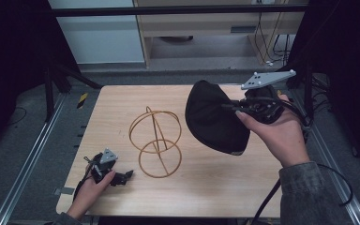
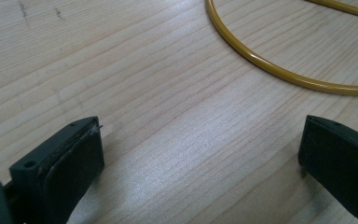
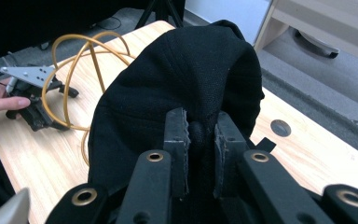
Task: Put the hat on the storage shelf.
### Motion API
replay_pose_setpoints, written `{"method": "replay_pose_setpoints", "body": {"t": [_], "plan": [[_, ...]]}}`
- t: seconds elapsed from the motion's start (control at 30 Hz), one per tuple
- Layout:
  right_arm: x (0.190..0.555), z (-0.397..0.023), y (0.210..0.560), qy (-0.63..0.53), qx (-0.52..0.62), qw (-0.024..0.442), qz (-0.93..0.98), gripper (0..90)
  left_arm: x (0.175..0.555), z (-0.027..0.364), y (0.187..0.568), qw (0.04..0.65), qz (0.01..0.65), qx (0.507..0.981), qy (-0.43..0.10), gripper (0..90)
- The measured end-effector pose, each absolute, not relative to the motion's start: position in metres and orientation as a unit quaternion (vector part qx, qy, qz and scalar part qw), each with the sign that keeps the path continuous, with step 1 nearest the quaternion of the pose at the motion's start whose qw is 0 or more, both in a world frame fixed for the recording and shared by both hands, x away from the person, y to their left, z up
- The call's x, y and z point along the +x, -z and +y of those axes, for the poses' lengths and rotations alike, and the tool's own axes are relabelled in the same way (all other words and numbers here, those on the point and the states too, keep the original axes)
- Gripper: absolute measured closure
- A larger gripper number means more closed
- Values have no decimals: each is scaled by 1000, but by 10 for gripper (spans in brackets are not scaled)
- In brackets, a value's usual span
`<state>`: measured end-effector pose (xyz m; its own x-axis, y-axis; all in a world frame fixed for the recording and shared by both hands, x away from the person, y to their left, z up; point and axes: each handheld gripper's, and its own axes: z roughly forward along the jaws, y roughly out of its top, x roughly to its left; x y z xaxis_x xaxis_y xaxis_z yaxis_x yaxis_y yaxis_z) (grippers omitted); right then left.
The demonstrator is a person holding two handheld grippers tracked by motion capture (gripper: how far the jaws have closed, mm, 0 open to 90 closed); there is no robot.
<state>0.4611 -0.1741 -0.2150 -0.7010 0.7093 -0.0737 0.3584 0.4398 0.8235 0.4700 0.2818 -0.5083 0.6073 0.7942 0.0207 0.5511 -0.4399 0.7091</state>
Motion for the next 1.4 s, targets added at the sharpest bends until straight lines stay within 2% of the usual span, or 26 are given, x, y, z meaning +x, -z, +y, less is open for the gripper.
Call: {"method": "replay_pose_setpoints", "body": {"t": [1.03, 1.4], "plan": [[467, -132, 176, -442, 290, 197, 826, 787, 470, 281, 508, 342, 405, 829, -178, 0], [475, -114, 173, -441, 279, 189, 832, 787, 471, 281, 508, 341, 404, 830, -178, 0]]}}
